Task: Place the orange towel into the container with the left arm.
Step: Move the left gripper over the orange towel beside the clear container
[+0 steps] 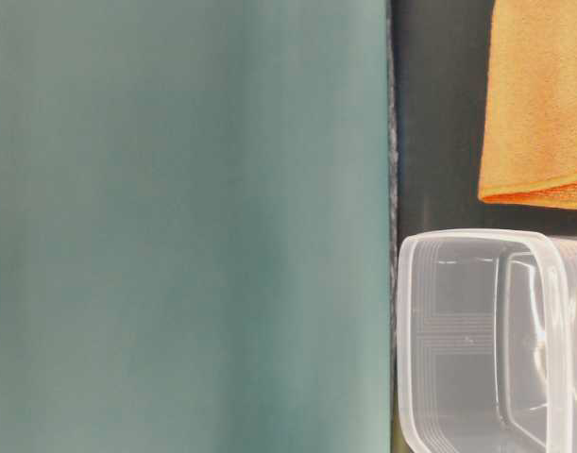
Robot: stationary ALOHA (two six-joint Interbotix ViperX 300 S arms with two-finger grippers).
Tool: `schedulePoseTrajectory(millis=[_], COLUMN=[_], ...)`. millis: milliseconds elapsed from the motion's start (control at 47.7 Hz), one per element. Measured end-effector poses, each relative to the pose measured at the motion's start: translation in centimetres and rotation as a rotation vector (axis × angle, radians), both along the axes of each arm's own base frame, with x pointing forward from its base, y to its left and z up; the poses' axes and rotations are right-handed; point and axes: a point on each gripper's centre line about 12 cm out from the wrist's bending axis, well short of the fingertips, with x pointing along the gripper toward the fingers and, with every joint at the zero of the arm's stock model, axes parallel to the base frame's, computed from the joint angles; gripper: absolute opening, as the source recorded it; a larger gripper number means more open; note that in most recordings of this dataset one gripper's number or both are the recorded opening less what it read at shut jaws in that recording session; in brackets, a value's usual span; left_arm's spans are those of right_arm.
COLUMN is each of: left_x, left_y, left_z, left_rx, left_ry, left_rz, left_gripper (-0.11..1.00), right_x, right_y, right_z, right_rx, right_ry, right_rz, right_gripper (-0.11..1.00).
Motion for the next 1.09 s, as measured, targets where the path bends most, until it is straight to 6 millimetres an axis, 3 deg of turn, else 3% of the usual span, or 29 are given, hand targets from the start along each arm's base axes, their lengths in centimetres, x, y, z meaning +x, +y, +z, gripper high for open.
schedulePoseTrajectory(millis=[84, 210, 608, 713, 922, 1027, 1090], left_x=[0.5, 2.5, 10.2, 12.2, 16.3, 18.7, 20.1], left_y=[0.0, -0.1, -0.1, 0.0, -0.1, 0.0, 0.1], left_z=[0.4, 1.9, 5.0, 4.9, 4.6, 4.7, 4.3], left_rx=[0.003, 0.018, 0.045, 0.047, 0.044, 0.047, 0.049], left_ry=[0.031, 0.117, 0.397, 0.457, 0.555, 0.606, 0.666], left_rz=[-0.004, -0.006, -0.002, -0.001, -0.001, 0.002, 0.004], left_gripper=[0.00, 0.00, 0.00, 0.00, 0.01, 0.10, 0.22], right_x=[-0.1, -0.3, -1.7, -1.9, -2.1, -2.3, -2.6], right_y=[0.0, 0.0, -0.6, -0.7, -0.7, -0.7, -0.7], right_z=[0.1, 0.0, -0.4, -0.7, -0.7, -0.4, -0.1], right_rx=[0.003, 0.008, 0.016, 0.018, 0.013, 0.010, 0.007], right_ry=[-0.003, 0.017, 0.133, 0.167, 0.172, 0.162, 0.146], right_rz=[0.000, 0.000, -0.031, -0.039, -0.042, -0.042, -0.042], right_gripper=[0.01, 0.01, 0.03, 0.23, 0.77, 0.80, 0.78])
